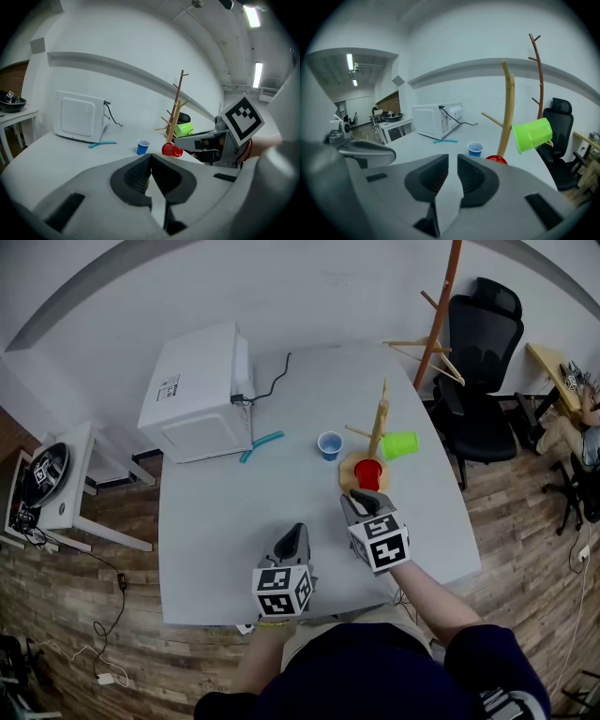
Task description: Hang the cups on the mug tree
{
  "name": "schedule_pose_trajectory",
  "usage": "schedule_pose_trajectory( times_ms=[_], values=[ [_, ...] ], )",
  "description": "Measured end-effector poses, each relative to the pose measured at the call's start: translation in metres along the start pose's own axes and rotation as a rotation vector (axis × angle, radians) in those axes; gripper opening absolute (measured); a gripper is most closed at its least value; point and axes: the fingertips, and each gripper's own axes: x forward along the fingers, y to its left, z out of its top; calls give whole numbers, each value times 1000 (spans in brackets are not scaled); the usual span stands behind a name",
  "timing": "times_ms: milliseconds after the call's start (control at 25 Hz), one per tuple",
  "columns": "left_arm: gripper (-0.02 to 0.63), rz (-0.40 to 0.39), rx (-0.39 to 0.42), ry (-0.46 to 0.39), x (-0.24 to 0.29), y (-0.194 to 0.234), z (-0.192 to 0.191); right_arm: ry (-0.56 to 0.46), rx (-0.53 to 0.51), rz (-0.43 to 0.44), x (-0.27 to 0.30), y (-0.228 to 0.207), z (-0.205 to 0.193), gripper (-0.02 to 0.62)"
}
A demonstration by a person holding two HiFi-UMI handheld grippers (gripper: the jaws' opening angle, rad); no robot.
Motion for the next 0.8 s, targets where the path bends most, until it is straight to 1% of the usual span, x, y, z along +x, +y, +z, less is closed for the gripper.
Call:
schedule_pose_trajectory(
  times_ms=[200,440,640,800],
  values=[
    [20,15,-7,0,-4,9,0,-1,14,16,3,12,-1,54],
    [20,13,-23,5,-9,17,0,14,9,39,12,26,-4,49],
    [20,58,-58,-12,-13,32,0,-5,17,39,22,31,2,50],
    [20,78,-66,-4,-16,41,-3,-20,17,33,32,35,6,51]
  ],
)
